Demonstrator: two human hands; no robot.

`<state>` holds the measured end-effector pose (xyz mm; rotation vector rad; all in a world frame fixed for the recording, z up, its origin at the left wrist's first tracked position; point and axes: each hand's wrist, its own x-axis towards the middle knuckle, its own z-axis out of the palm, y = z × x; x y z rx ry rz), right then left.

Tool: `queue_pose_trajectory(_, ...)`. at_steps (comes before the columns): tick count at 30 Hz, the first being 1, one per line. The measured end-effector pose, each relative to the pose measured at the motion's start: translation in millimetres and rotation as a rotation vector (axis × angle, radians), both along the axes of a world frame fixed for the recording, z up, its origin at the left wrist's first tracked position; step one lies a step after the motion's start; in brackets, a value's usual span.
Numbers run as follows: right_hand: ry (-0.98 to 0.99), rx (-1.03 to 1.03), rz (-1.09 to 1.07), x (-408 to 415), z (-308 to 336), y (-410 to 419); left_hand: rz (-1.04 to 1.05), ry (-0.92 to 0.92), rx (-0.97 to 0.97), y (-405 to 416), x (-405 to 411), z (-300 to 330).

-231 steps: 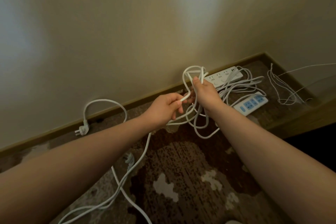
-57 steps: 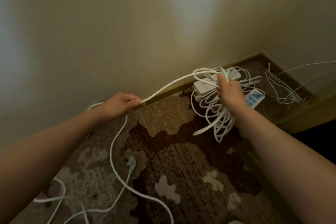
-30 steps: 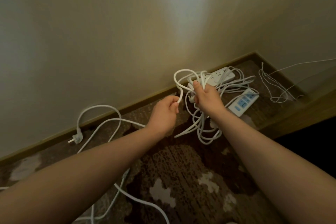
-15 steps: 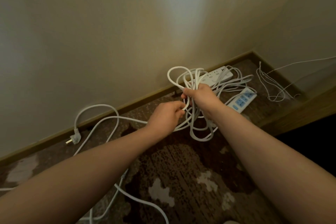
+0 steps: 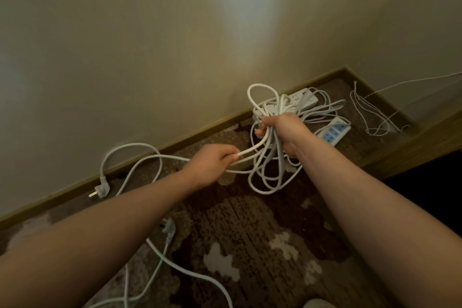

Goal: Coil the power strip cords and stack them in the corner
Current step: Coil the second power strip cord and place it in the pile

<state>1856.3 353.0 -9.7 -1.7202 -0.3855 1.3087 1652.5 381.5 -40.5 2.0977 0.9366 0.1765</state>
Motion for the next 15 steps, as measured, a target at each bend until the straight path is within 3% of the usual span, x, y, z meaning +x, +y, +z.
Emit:
queue_pose_trajectory(2, 0.117, 0.019, -0.004, -2.6, 2.1, 1.7, -0.037, 0.046, 0.005, -2.3, 3.3, -3.5)
queue_pose_trajectory(5, 0.100, 0.053, 0.033, -6.8, 7.2, 2.3, -0.054, 0.083, 0.031, -3.3, 2.7, -7.5)
queue_pose_trajectory(10, -0.097, 0.109, 0.007, -8.5, -0.5, 0.5, -0.059, 0.099, 0.033, -1.3, -4.0, -3.6)
queue_pose_trajectory(15, -0.400, 0.140, 0.124, -3.4, -2.8, -1.6, -0.126, 0.172, -0.008, 11.1, -27.3, -5.7)
